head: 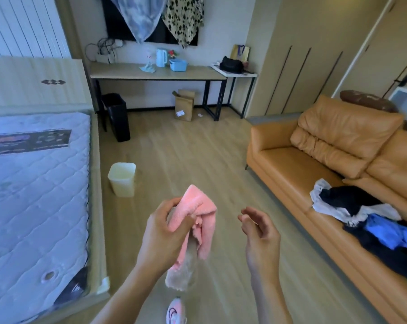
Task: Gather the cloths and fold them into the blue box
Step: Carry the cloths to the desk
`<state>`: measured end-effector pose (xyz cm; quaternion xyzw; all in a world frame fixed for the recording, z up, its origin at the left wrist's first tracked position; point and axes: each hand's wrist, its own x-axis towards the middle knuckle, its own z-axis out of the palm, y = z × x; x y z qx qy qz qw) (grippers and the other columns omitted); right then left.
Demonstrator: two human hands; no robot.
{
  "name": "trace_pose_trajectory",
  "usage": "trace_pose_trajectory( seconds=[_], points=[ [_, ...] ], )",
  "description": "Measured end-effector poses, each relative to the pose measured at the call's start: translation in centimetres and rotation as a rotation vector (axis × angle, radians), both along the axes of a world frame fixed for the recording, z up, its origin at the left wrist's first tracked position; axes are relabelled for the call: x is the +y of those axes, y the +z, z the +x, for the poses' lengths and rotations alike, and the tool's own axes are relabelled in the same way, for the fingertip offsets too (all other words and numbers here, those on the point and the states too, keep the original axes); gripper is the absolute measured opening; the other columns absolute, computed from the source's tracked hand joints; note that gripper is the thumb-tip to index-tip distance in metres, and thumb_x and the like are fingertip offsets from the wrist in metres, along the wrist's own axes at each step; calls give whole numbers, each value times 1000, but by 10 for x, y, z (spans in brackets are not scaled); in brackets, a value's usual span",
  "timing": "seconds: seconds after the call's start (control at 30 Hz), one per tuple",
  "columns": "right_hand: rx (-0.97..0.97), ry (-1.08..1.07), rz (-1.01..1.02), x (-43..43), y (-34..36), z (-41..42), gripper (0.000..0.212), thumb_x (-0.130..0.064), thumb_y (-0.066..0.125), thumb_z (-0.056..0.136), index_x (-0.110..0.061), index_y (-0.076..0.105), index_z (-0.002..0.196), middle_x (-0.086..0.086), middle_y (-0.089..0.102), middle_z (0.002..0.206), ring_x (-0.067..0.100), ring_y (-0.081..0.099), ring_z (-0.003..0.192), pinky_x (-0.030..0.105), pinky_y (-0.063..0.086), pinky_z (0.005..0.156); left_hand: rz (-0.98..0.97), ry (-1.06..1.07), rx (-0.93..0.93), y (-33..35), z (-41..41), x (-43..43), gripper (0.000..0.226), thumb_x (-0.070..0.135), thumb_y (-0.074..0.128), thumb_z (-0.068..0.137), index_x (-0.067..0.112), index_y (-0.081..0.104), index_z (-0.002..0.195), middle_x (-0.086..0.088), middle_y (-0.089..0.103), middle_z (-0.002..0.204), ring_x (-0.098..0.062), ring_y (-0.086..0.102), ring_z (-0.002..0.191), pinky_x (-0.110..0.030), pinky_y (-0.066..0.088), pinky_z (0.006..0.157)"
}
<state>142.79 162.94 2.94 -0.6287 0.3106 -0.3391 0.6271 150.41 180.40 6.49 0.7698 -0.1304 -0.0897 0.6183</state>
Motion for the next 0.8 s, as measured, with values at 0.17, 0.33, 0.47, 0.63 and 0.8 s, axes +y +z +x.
trace_pose_trajectory(
  seconds=[0.17,0.33,0.47,0.63,0.8],
  points=[
    [26,94,-65,-65,9,104,18,-7,65,93,-17,73,106,-7,76,105,3,69,99,32,53,95,-24,52,-15,2,102,-59,20,25,70,88,34,66,105,13,76,92,-1,72,84,-36,60,81],
    [-4,99,-72,-136,21,214,18,-4,64,94,-16,73,104,-2,76,105,13,71,103,31,52,95,-14,79,-34,12,208,-117,19,25,70,88,36,65,103,12,75,93,-4,72,86,-41,60,81],
    [-17,129,-41,-171,24,283,17,-7,64,93,-17,72,105,-3,76,106,13,71,103,32,52,95,16,121,-70,18,274,-157,22,21,70,87,33,66,104,12,75,92,-2,71,86,-39,60,80],
    [-46,208,-7,-231,12,388,18,-5,64,93,-18,72,103,-4,76,102,17,72,102,30,52,91,29,160,-99,10,363,-219,22,24,70,86,34,66,105,14,73,91,-3,70,83,-39,61,76],
    [-71,328,4,-301,-2,500,14,-13,68,88,-18,72,101,-2,76,99,22,72,100,30,50,86,19,229,-109,1,457,-283,17,27,71,88,32,68,103,10,75,86,-6,72,79,-38,61,71]
  ],
)
